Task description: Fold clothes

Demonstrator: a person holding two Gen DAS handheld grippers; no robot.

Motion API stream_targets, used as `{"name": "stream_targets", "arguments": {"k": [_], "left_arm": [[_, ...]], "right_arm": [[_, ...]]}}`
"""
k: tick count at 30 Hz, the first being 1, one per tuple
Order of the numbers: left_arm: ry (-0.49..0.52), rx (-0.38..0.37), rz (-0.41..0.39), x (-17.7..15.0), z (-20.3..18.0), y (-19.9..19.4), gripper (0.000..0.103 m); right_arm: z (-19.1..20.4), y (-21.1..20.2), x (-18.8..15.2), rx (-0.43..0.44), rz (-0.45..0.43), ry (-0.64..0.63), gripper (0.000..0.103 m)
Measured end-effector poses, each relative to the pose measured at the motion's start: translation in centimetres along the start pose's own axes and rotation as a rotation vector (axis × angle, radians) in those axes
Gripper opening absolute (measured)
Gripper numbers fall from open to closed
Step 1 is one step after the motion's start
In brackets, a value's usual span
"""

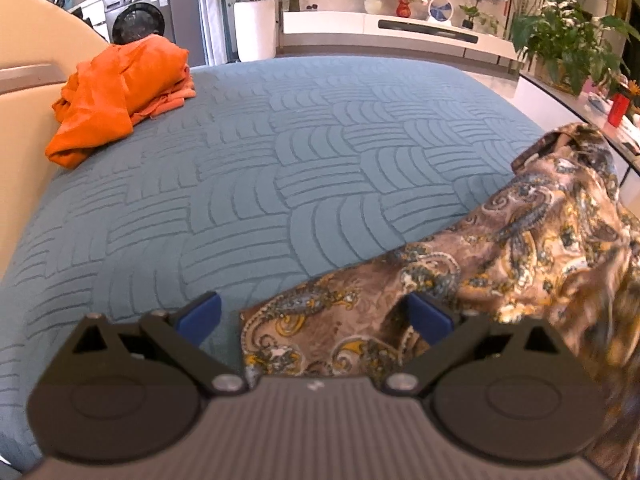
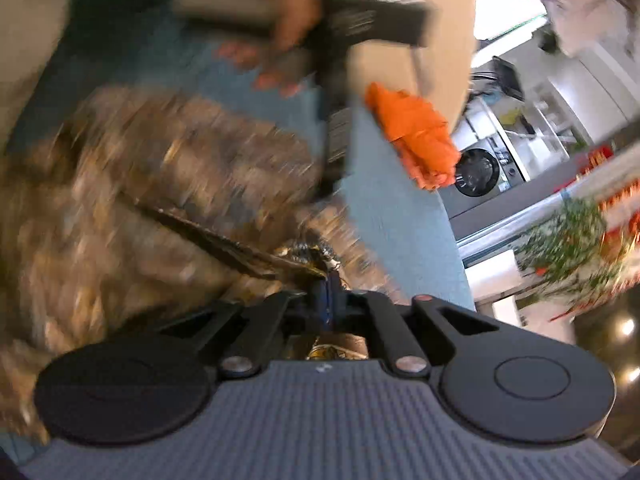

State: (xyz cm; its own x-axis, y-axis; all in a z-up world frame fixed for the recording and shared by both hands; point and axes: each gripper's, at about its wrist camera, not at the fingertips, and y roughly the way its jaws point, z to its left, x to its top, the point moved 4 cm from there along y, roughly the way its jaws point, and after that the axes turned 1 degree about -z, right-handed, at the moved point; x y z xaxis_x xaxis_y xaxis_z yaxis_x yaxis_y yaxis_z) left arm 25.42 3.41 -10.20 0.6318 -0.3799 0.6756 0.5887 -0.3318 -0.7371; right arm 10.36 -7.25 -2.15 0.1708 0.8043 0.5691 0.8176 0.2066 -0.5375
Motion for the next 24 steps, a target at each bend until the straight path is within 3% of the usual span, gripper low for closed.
{"name": "stream_targets", "arguments": {"k": [4,6,13,14,15,16,18,23,24], "left_arm": [[-0.052,0.017,-0.023,0.3,1.0,-0.4,0.101],[-0.082,0.033,-0.028,0.4,1.7,-0.5,0.101],[-0.178,0.092,-0.019,0.2,4.0,-0.7,0.101],[-0.182,0.094,-0.012,0.1,4.2,-0.6,0.101],[-0.184,0.096,-0.007,0.0,4.3,-0.5,0.101],[-0.183,0.098,0.001,-0.2,4.4,-0.3,0.101],[-0.177,0.094,0.007,-0.2,4.4,-0.2,0.101],[-0.141,0.011,-0.009,0.0,3.2,-0.6,0.101],[-0.135,-0.040,-0.007,0.1,2.7,-0.7,0.101]], "right_arm": [[-7.1,0.9,1.9,-0.060,-0.047,0.173,0.003],[-9.6,2.2,2.7,-0.098,-0.065,0.200,0.003],[-18.8,13.2,5.0,-0.157,-0.078,0.367,0.005],[-19.3,14.6,4.9,-0.160,-0.050,0.389,0.007],[-19.8,16.7,4.4,-0.148,0.023,0.414,0.016],[-20.3,19.1,3.4,-0.096,0.141,0.447,0.025],[-20.3,21.0,2.0,-0.017,0.257,0.523,0.025],[-18.2,15.7,0.6,-0.077,0.162,0.546,0.028],[-17.2,13.1,0.0,-0.091,0.122,0.555,0.036]]}}
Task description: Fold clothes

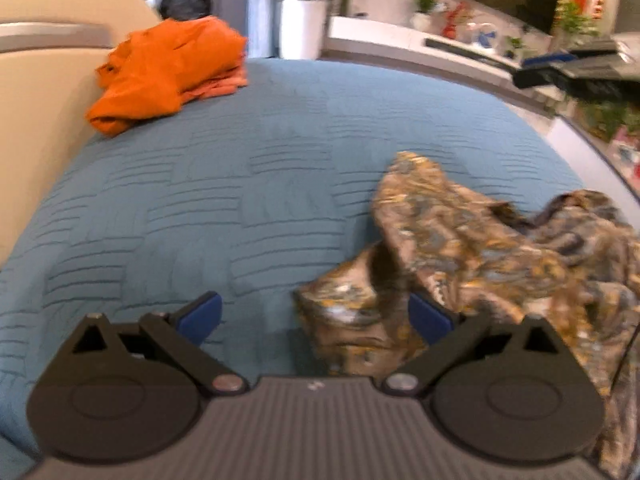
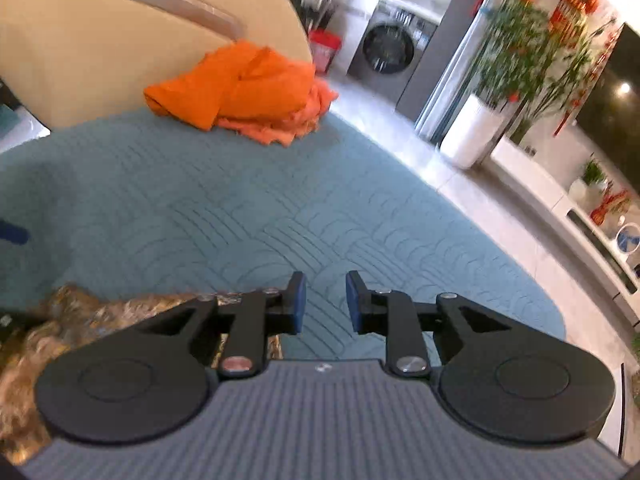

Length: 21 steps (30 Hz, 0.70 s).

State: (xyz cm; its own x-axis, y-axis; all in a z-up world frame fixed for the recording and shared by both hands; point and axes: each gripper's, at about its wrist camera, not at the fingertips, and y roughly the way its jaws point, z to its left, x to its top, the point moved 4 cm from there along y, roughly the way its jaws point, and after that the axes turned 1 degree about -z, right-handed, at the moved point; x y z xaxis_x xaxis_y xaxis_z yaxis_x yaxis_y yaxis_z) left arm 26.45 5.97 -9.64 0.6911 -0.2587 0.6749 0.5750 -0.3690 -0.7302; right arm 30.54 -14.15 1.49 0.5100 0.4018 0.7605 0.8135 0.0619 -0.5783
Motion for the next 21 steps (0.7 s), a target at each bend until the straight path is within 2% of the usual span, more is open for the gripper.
{"name": "stream_targets", "arguments": {"k": [2,4,5,6,9,11,12,13,15,17,18,20,21], "left_arm": [[0.012,-0.100,0.016,-0.3,-1.0,0.0,0.101],[0.046,-0.203,0.018,-0.4,-2.4,-0.4,0.101],[0.056,-0.221,0.014,-0.3,-2.7,-0.4,0.101],[0.067,-0.237,0.007,-0.3,-3.1,-0.6,0.101],[0.102,-0.204,0.005,-0.2,-4.1,-0.8,0.101],[0.140,-0.137,0.025,-0.6,-4.7,-0.6,0.101],[0.182,-0.071,0.047,-0.9,-5.1,-0.2,0.101],[0.220,-0.026,0.068,-1.4,-5.6,0.0,0.100],[0.225,-0.025,0.096,-2.2,-6.4,-0.1,0.099],[0.211,-0.005,0.109,-2.5,-7.3,-0.9,0.098],[0.203,0.008,0.114,-2.7,-7.8,-1.4,0.098],[0.247,0.048,0.101,-3.6,-10.0,-3.5,0.098],[0.276,0.058,0.095,-4.2,-11.1,-4.5,0.099]], "right_arm": [[0.3,-5.2,-2.6,-0.006,-0.080,0.030,0.050],[0.2,-8.9,-4.4,-0.023,-0.114,0.059,0.064],[-0.3,-12.7,-6.2,-0.058,-0.142,0.096,0.066],[-0.7,-14.6,-7.1,-0.081,-0.153,0.113,0.070],[-3.0,-20.7,-11.0,-0.167,-0.150,0.226,0.072],[-3.7,-23.4,-14.1,-0.182,-0.113,0.306,0.072],[-3.5,-23.8,-15.3,-0.171,-0.098,0.338,0.072],[-3.1,-24.0,-17.0,-0.148,-0.075,0.389,0.072],[-1.5,-23.8,-21.1,-0.094,-0.010,0.527,0.072],[-0.1,-23.5,-23.0,-0.052,0.019,0.597,0.072],[1.4,-23.0,-24.4,0.002,0.042,0.652,0.072],[3.0,-22.2,-25.0,0.065,0.062,0.672,0.072],[4.6,-21.6,-25.5,0.133,0.073,0.672,0.072]]}}
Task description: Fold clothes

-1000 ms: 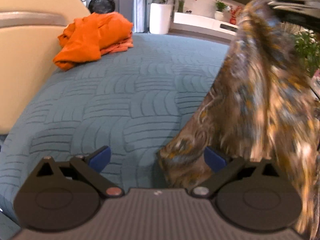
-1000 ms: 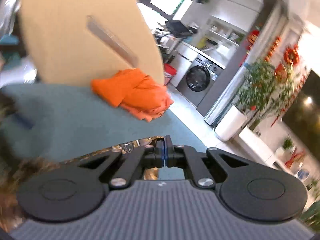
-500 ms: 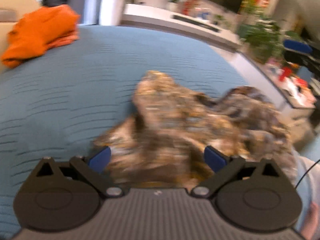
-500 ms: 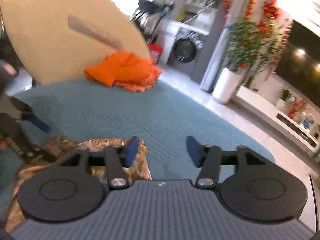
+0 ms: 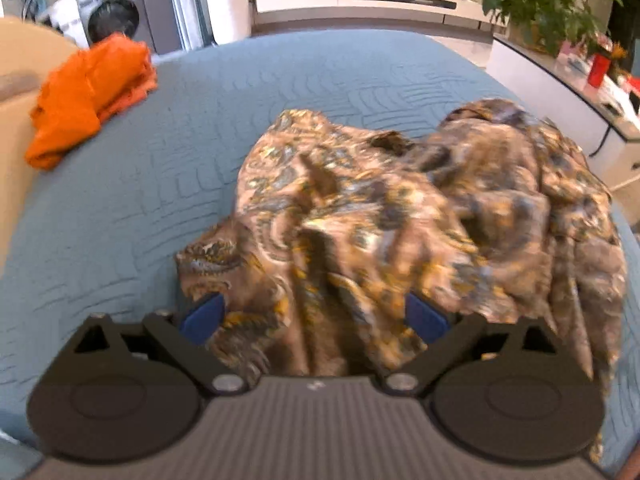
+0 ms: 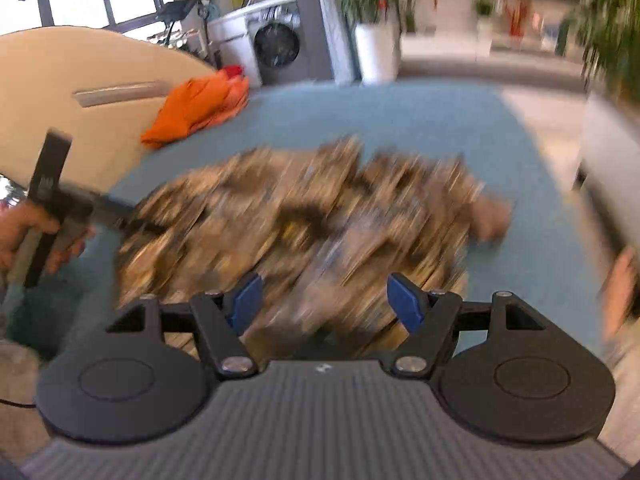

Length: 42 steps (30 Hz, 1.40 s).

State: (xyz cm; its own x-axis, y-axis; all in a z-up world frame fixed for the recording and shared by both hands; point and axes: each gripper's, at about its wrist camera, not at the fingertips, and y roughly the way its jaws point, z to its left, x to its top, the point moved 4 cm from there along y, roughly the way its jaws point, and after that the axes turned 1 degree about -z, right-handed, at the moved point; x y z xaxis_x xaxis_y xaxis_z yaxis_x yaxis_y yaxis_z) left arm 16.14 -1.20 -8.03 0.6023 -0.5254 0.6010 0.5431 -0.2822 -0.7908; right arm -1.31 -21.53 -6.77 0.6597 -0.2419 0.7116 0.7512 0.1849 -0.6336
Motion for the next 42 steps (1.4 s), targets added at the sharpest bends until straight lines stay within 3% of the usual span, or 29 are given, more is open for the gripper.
{"name": "stream_targets", "arguments": {"k": [6,11,16,17,18,19,20,21,23,25,26,27,29,33,38,40,41,42], "left_arm": [[0.137,0.055,0.095,-3.5,-5.3,-1.3,0.099],[0.167,0.083,0.149,-6.2,-8.6,-1.9,0.099],[0.184,0.148,0.187,-6.6,-9.4,-1.4,0.098],[0.197,0.182,0.197,-6.8,-9.5,-1.1,0.091],[0.199,0.213,0.195,-6.8,-9.5,-1.1,0.080],[0.196,0.243,0.188,-6.7,-9.4,-1.2,0.071],[0.185,0.251,0.184,-6.7,-9.3,-1.3,0.066],[0.150,0.240,0.174,-6.5,-8.9,-1.7,0.055],[0.089,0.215,0.146,-6.0,-8.3,-2.7,0.049],[0.058,0.203,0.121,-5.6,-7.7,-3.6,0.049],[0.059,0.200,0.121,-5.5,-7.6,-3.9,0.058],[0.071,0.186,0.129,-5.6,-7.7,-4.2,0.076],[0.104,0.134,0.122,-5.9,-8.3,-4.8,0.096],[0.169,0.069,0.140,-6.9,-10.3,-4.1,0.097],[0.305,0.217,0.195,-8.3,-11.4,-1.4,0.095],[0.312,0.211,0.190,-8.4,-11.5,-1.0,0.078],[0.277,0.171,0.194,-8.4,-11.3,-1.0,0.058],[0.237,0.129,0.200,-8.3,-11.1,-1.0,0.030]], "right_arm": [[2.0,3.1,-2.8,0.113,0.075,0.008,0.072],[1.2,3.8,-4.6,0.157,0.061,0.081,0.071],[-0.3,2.9,-5.5,0.250,0.025,0.153,0.072],[-0.5,2.8,-5.4,0.269,0.023,0.159,0.068],[-0.6,2.7,-5.4,0.287,0.020,0.165,0.054],[-0.7,2.6,-5.3,0.305,0.018,0.170,0.027],[-0.9,2.4,-5.3,0.321,0.014,0.174,0.015],[-0.9,2.2,-5.1,0.323,-0.001,0.169,0.011],[-0.8,1.9,-4.8,0.328,-0.026,0.166,0.010],[-1.0,1.0,-4.4,0.331,-0.066,0.169,0.009],[-1.2,0.5,-4.3,0.322,-0.085,0.172,0.009],[-1.3,-0.1,-4.1,0.313,-0.103,0.174,0.008],[-1.8,-0.9,-3.7,0.295,-0.140,0.182,0.008],[-3.0,-0.9,-3.0,0.249,-0.183,0.201,0.008],[-4.3,-1.0,-2.8,0.226,-0.169,0.244,0.010],[-4.4,-1.0,-2.9,0.234,-0.148,0.244,0.011],[-4.4,-0.9,-3.0,0.237,-0.143,0.246,0.012],[-4.4,-0.7,-3.3,0.239,-0.133,0.251,0.017]]}}
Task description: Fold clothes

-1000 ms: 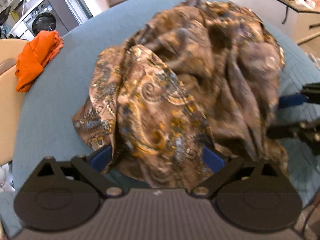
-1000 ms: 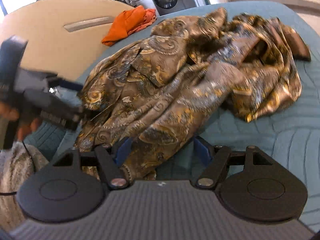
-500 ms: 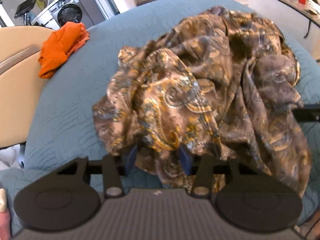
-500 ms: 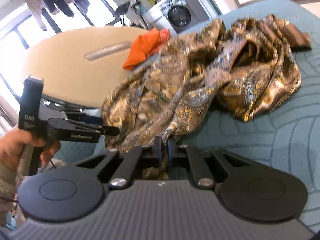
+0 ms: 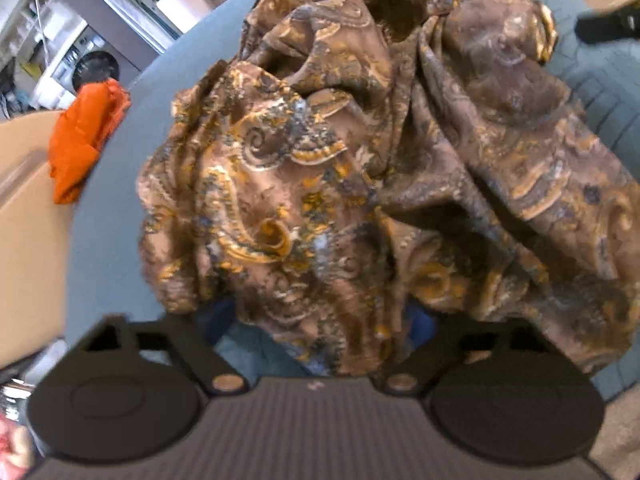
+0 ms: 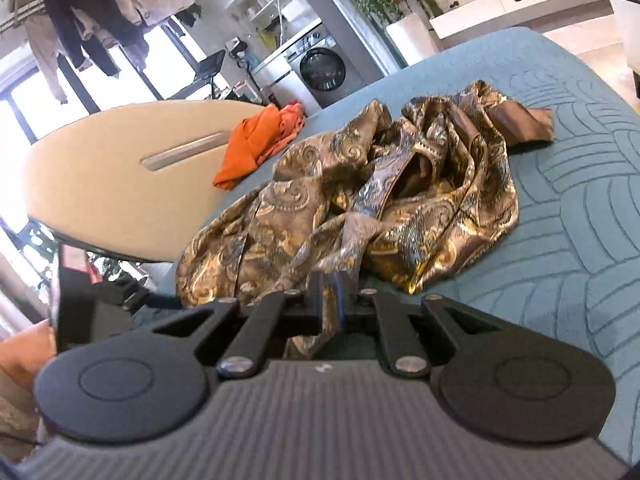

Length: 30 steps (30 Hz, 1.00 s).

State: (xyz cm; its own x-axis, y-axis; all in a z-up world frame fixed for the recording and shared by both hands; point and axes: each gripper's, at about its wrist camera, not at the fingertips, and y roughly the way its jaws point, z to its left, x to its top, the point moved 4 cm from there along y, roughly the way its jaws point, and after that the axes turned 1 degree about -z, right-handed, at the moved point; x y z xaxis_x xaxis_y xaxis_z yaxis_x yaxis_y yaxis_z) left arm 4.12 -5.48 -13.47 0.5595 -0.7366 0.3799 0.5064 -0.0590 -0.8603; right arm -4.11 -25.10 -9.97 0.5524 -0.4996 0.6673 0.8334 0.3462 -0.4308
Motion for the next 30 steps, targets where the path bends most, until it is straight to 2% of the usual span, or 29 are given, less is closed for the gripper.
{"name": "stream_targets", "arguments": {"k": [1,2,5,8,11,14,16,18,20,22,24,26,29,30], "left_arm": [[-0.048,-0.048,0.003,0.1,0.5,-0.1,0.018],[-0.075,-0.061,0.001,0.1,0.8,-0.2,0.006],[-0.120,-0.025,-0.029,0.2,2.1,-1.0,0.005],[-0.193,-0.043,-0.066,0.1,3.7,-2.3,0.004],[-0.306,-0.036,-0.126,-0.4,7.1,-4.6,0.004],[-0.395,0.064,-0.174,-0.6,11.7,-6.5,0.004],[-0.467,0.173,-0.181,-0.8,16.0,-7.4,0.004],[-0.521,0.244,-0.180,-1.0,19.0,-7.8,0.005],[-0.572,0.305,-0.170,-1.0,21.4,-7.9,0.009],[-0.591,0.372,-0.150,-1.2,22.5,-7.5,0.024],[-0.579,0.415,-0.150,-0.9,22.1,-7.3,0.048],[-0.552,0.471,-0.165,-0.8,21.0,-7.4,0.061],[-0.533,0.534,-0.189,-0.6,20.0,-8.0,0.072],[-0.534,0.553,-0.200,-0.7,19.6,-8.5,0.073]], "right_arm": [[-0.2,0.2,-0.2,-0.005,0.004,0.008,0.026],[-0.4,0.2,-0.4,-0.007,0.006,0.014,0.030],[-0.9,0.4,-0.5,0.005,0.011,0.034,0.033],[-1.1,0.3,-0.2,0.010,-0.004,0.034,0.033],[-1.4,0.1,-0.1,0.008,-0.010,0.045,0.033],[-1.7,0.0,-0.1,0.004,-0.015,0.048,0.033],[-1.6,0.1,-0.1,0.006,-0.014,0.045,0.033],[-1.5,0.2,-0.1,0.006,-0.011,0.040,0.033],[-1.3,0.5,-0.3,-0.001,0.003,0.024,0.033],[-1.2,0.8,-0.4,-0.013,0.016,0.006,0.033],[-1.2,1.0,-0.5,-0.026,0.030,-0.013,0.033],[-1.2,1.1,-0.6,-0.066,0.040,-0.051,0.033],[-0.5,0.9,-0.3,-0.231,0.022,-0.232,0.039],[0.1,0.8,-0.3,-0.274,0.010,-0.311,0.040]]}}
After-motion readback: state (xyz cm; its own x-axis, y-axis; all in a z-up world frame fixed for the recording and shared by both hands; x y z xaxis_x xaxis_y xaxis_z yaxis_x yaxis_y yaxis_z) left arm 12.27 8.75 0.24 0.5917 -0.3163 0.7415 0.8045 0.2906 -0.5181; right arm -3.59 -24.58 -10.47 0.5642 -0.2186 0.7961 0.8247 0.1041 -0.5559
